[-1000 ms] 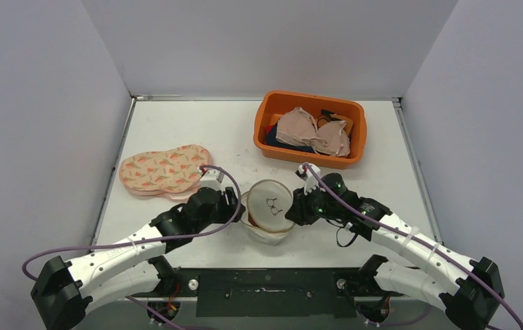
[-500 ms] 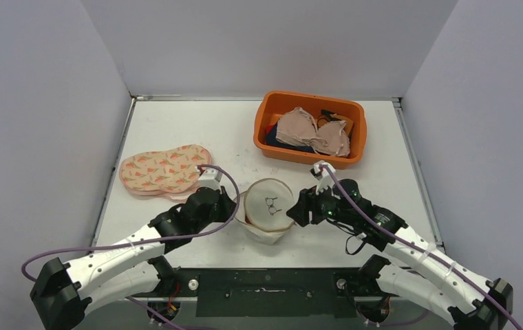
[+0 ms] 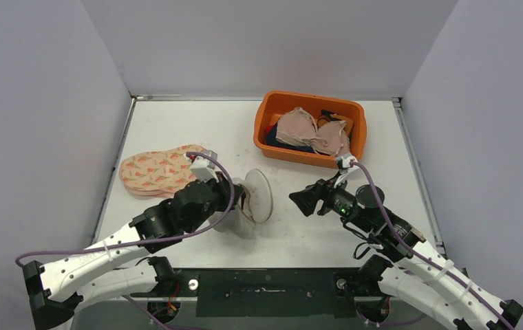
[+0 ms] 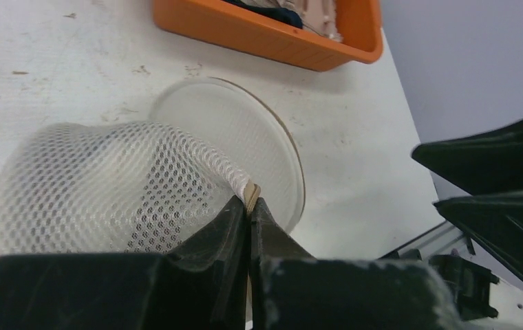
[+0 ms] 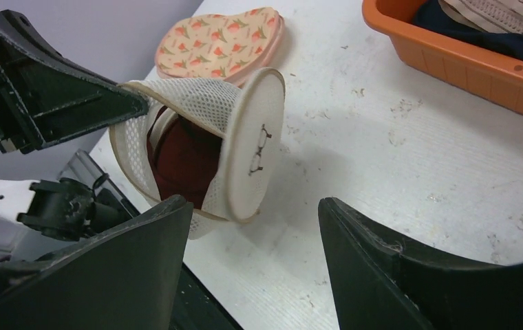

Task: Unzip the laundry bag and remove the bra
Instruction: Open the laundry bag at the center of the board, then pick up the bra from the laundry bag.

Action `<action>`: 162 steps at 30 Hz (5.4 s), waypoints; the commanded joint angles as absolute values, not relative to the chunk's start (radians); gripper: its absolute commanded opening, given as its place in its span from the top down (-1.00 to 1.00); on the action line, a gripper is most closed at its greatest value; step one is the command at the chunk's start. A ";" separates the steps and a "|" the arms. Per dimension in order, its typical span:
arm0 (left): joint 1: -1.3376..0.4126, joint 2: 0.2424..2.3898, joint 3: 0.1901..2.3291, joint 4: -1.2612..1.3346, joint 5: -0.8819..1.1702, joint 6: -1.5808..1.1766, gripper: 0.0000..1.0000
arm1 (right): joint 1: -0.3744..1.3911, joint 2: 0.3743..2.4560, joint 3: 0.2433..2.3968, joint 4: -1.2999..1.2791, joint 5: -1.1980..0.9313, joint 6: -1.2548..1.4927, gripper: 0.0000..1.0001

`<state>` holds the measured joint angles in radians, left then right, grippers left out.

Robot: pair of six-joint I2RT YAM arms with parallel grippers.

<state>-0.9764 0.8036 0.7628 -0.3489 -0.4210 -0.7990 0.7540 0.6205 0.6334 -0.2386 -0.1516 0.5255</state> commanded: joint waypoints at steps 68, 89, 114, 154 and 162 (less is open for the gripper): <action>-1.074 0.593 0.406 -0.408 -0.523 -1.028 1.00 | 1.085 0.772 0.264 0.137 0.249 1.163 -0.78; -1.071 0.597 0.391 -0.454 -0.512 -1.028 1.00 | 1.003 1.245 0.507 0.137 0.095 0.802 -0.15; -1.064 0.620 0.544 -0.365 -0.531 -0.944 1.00 | 1.014 0.965 0.743 -0.264 0.318 0.542 0.89; -0.976 0.783 0.408 -0.072 -0.321 -0.988 1.00 | 1.052 0.785 0.473 -0.210 0.340 0.593 0.89; -0.974 0.768 0.446 -0.087 -0.300 -0.982 1.00 | 1.058 0.714 0.591 -0.334 0.326 0.556 -0.07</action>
